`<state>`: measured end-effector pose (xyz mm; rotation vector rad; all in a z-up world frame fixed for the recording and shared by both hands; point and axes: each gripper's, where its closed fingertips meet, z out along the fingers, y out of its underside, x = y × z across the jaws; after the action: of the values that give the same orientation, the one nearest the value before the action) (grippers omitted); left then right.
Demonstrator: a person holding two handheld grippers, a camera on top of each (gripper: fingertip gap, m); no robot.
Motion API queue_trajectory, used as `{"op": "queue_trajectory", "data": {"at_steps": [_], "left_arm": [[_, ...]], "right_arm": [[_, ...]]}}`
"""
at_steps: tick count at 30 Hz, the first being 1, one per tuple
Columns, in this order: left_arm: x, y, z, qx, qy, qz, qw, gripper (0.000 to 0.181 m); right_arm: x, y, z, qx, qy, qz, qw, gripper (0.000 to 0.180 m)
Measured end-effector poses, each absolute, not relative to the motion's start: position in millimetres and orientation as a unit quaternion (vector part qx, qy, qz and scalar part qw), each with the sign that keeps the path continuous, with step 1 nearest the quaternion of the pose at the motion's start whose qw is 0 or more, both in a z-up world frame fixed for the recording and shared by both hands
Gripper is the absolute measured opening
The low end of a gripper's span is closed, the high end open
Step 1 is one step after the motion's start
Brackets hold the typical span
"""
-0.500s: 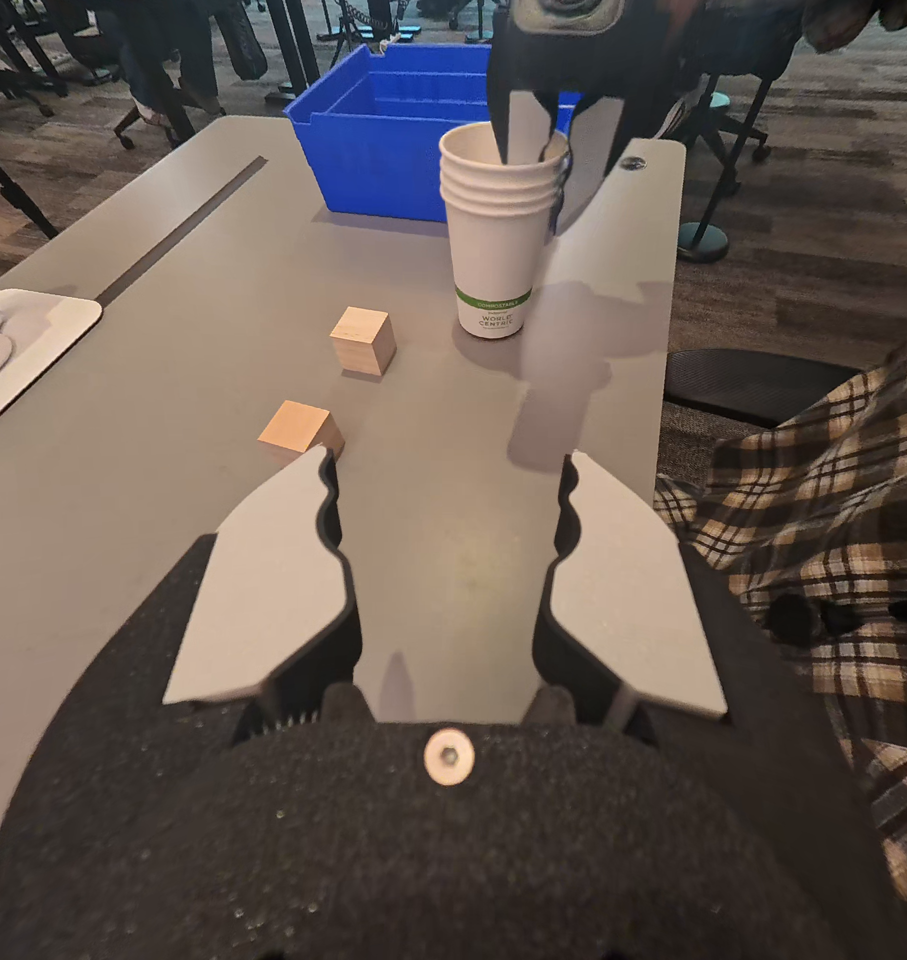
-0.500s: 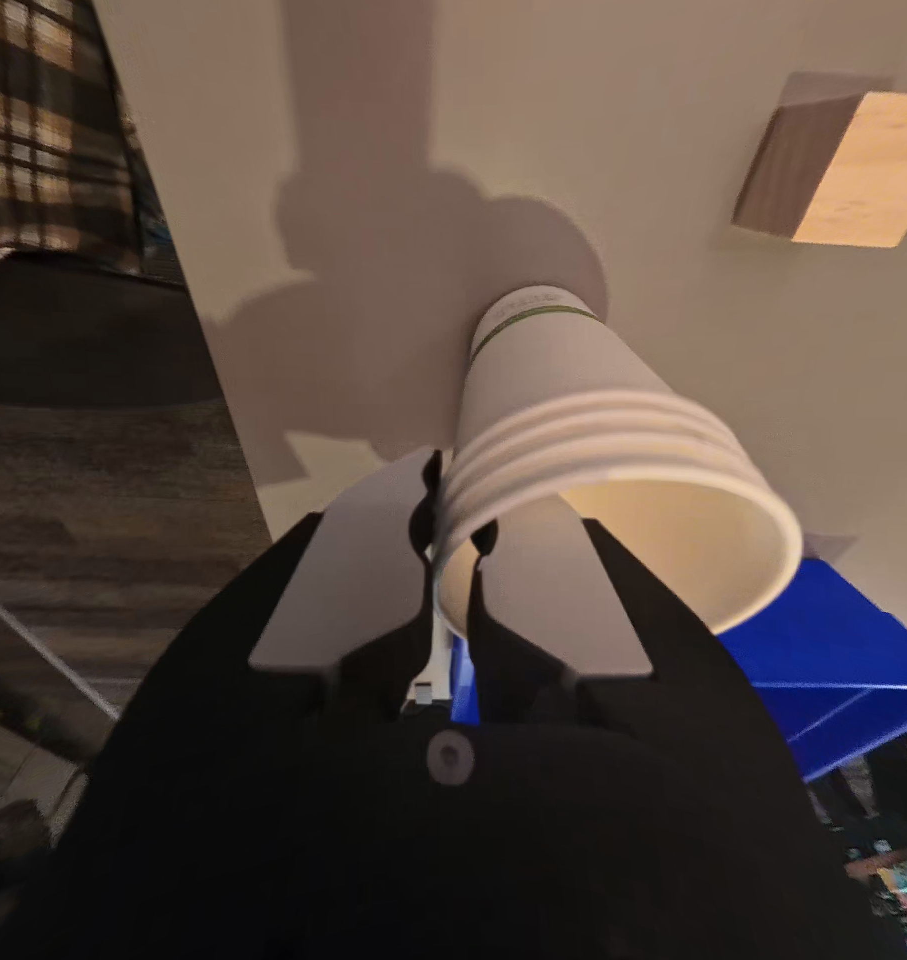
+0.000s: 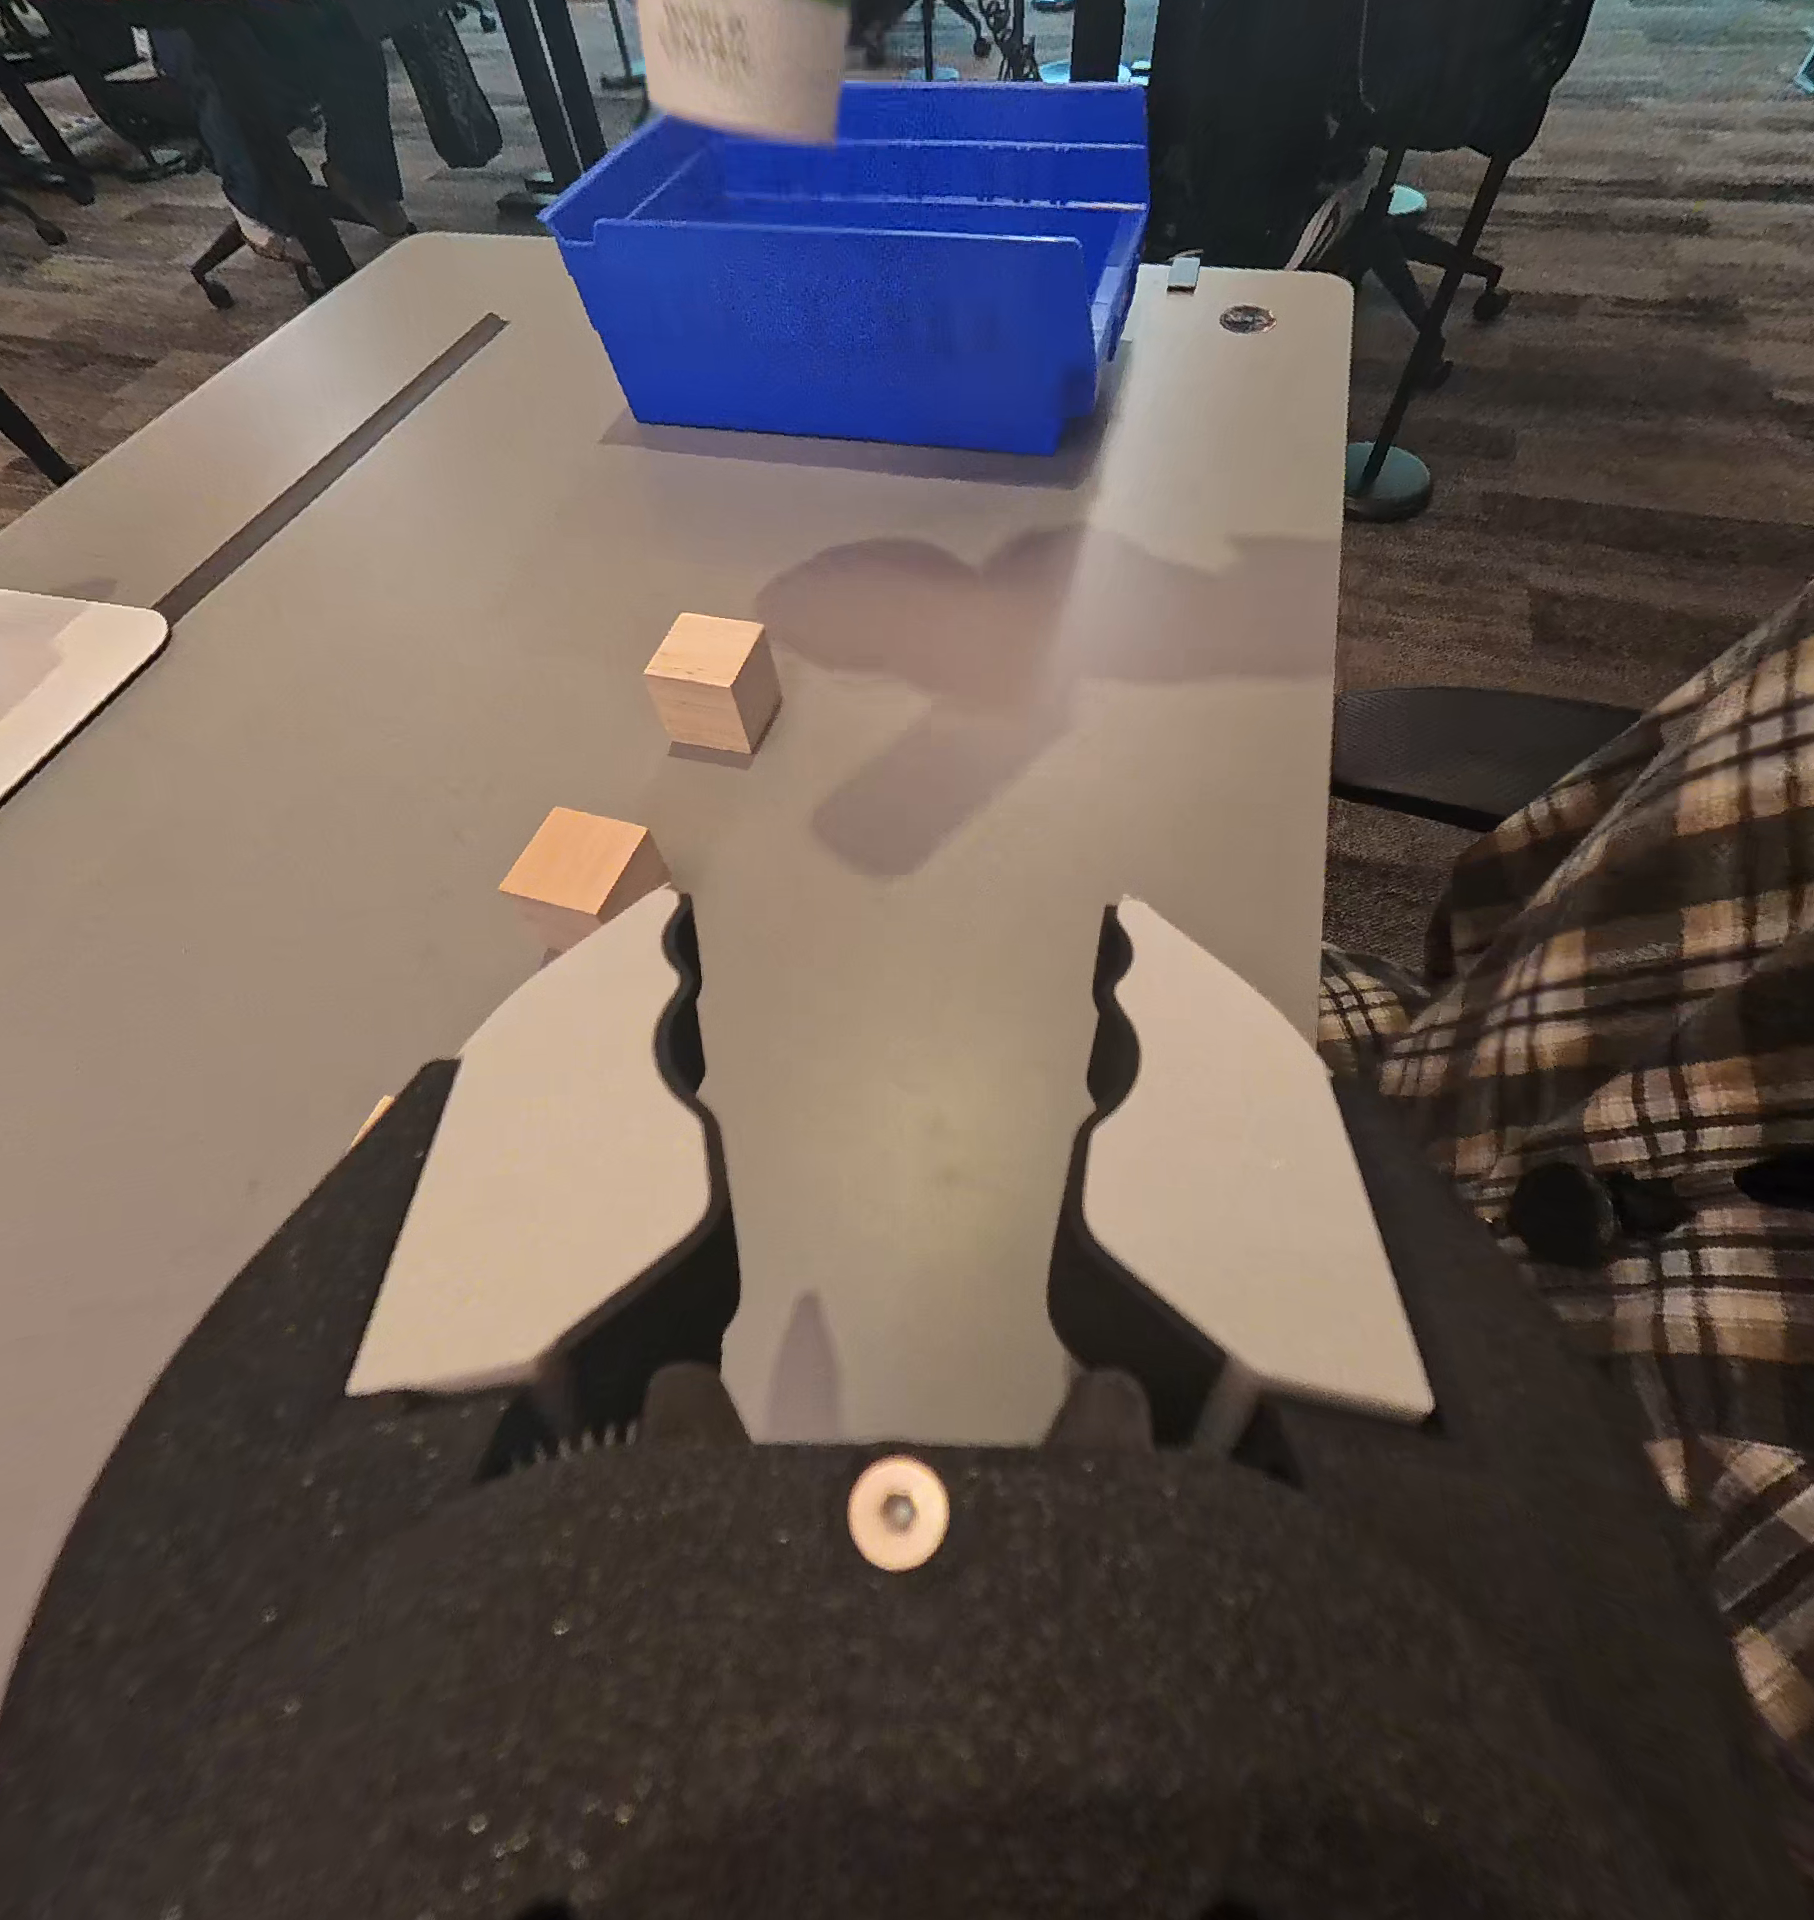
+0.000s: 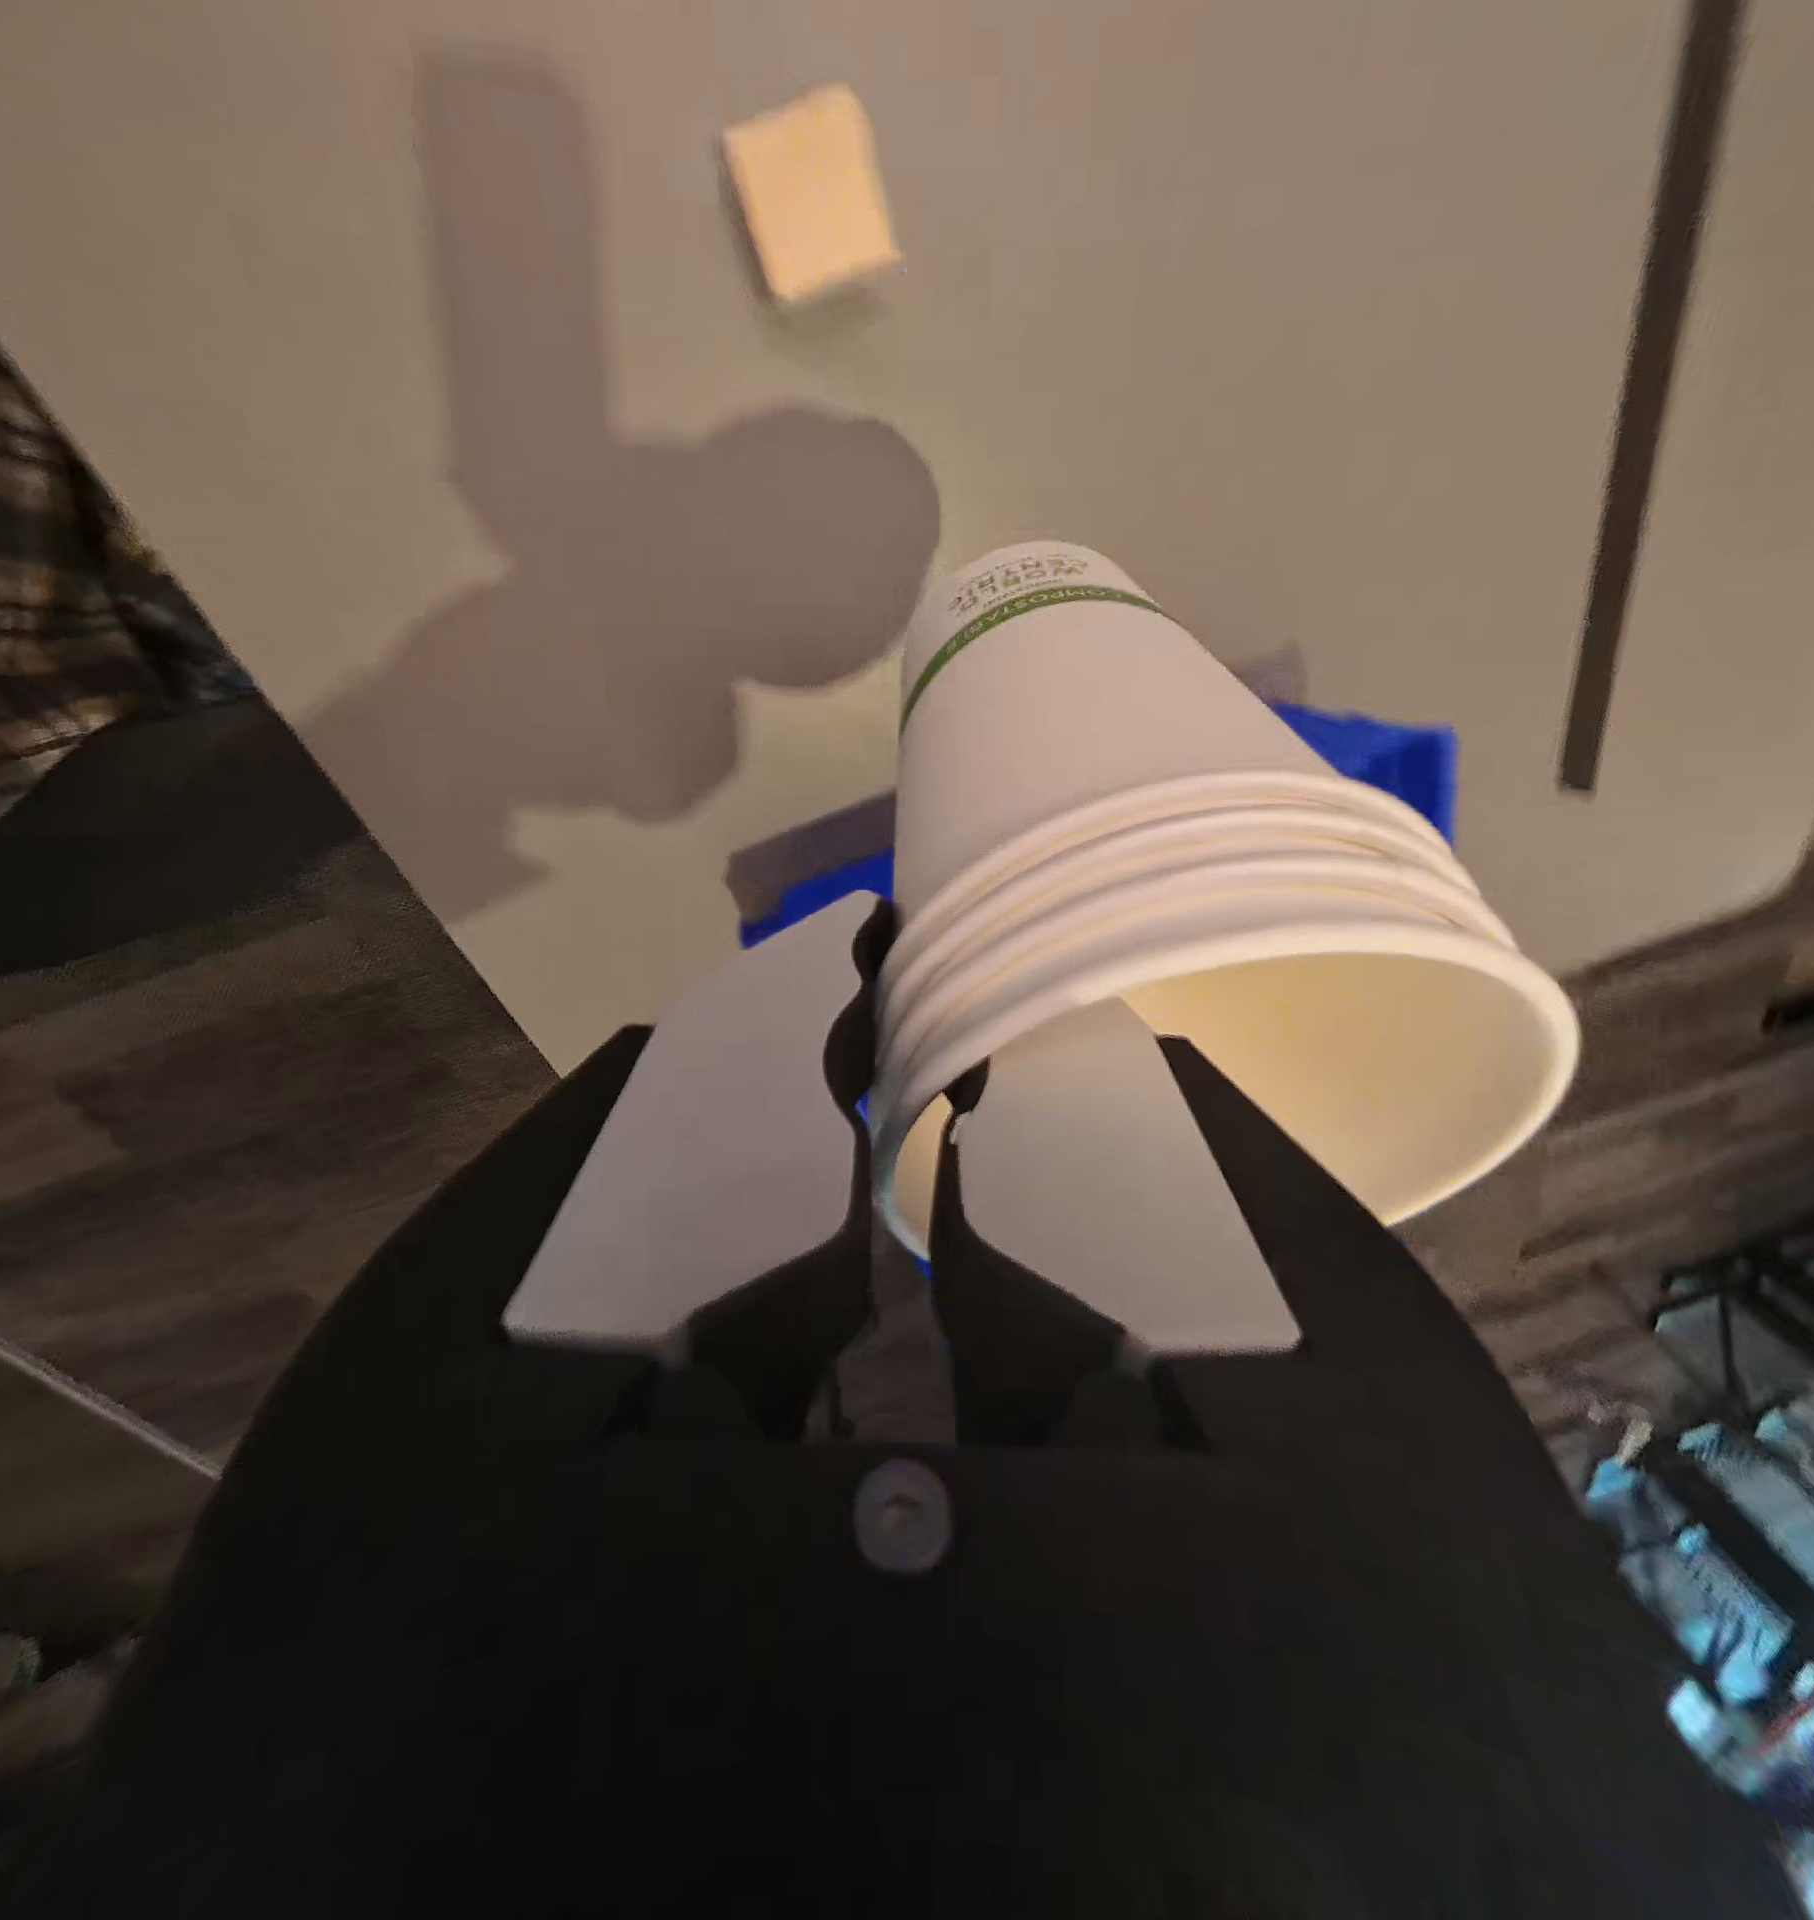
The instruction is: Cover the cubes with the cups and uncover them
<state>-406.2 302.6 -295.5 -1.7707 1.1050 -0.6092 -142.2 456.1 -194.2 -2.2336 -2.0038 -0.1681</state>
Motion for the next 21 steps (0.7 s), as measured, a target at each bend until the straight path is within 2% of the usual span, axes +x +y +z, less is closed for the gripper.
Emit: {"op": "queue_trajectory", "data": {"at_steps": [1,7,13,21], "left_arm": [[-406.1,302.8,-295.9,-0.72,0.45,-0.249,0.465,0.072],[-403.9,301.6,-301.2,-0.72,0.459,-0.254,0.454,0.07],[-400.7,298.9,-307.4,-0.718,0.475,-0.249,0.443,0.068],[-398.4,301.7,-316.0,-0.719,0.482,-0.249,0.434,0.065]], "right_arm": [[-131.6,468.9,-186.2,-0.757,-0.646,-0.068,0.068,0.005],[-71.8,527.5,-180.3,-0.846,-0.526,-0.084,0.033,0.005],[-29.2,556.7,-223.4,-0.895,-0.439,-0.07,-0.03,0.005],[6.6,585.0,-282.8,-0.915,-0.388,-0.086,-0.067,0.005]]}}
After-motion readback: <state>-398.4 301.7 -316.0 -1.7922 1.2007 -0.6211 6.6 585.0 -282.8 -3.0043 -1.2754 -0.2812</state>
